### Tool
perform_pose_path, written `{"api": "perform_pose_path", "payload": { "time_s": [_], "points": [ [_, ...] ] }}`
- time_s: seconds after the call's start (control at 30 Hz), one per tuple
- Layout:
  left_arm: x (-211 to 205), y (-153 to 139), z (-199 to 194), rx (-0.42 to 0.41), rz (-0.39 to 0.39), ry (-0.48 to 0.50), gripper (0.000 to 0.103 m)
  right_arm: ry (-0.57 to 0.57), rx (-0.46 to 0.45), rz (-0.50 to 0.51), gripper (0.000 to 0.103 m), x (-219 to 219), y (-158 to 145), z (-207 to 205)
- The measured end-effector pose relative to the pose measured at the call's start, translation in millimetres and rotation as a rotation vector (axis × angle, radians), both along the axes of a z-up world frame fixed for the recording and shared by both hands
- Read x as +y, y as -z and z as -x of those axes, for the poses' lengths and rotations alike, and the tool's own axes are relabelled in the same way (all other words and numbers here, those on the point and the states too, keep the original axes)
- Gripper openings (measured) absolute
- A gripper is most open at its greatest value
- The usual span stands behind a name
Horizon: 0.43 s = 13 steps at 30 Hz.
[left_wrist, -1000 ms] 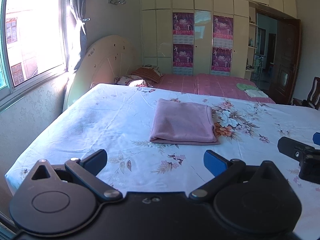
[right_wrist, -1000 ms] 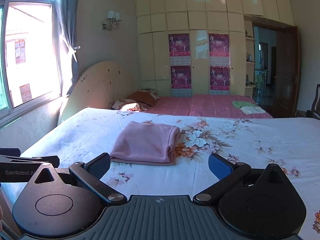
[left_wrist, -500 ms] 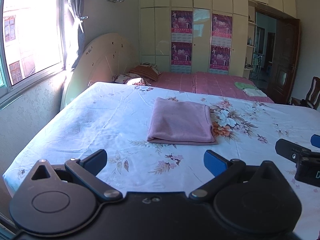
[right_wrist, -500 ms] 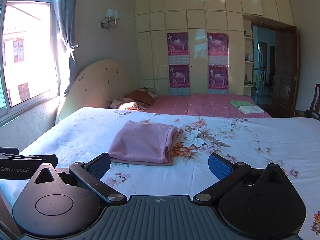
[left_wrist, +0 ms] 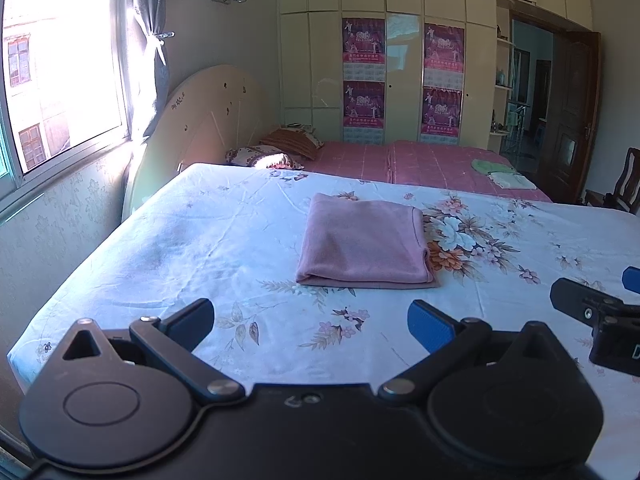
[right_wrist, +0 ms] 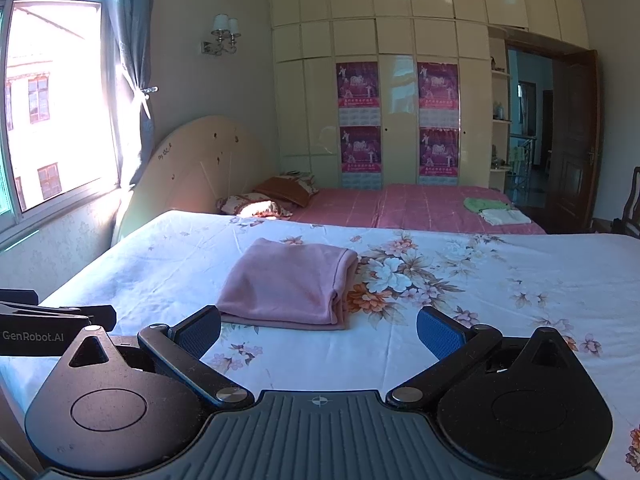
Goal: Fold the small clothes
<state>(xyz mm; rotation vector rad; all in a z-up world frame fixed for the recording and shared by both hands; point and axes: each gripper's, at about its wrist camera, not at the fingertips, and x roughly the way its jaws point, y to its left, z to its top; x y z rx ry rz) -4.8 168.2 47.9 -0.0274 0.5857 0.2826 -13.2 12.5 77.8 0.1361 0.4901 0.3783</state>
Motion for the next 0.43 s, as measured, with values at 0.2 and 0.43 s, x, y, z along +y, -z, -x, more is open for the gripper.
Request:
{"api": "perform_pose_path", "payload": {
  "time_s": [0.2, 0.43],
  "points": [
    [6, 6, -10, 0.017, 0.030, 0.010, 0.103, -0.006, 0.009, 0.003, 0.103, 1, 3, -4],
    [8, 21, -36, -0.002, -0.025, 0.037, 0.103, -0.007, 0.037, 0.019, 0.103, 6, 18, -21]
  ]
}}
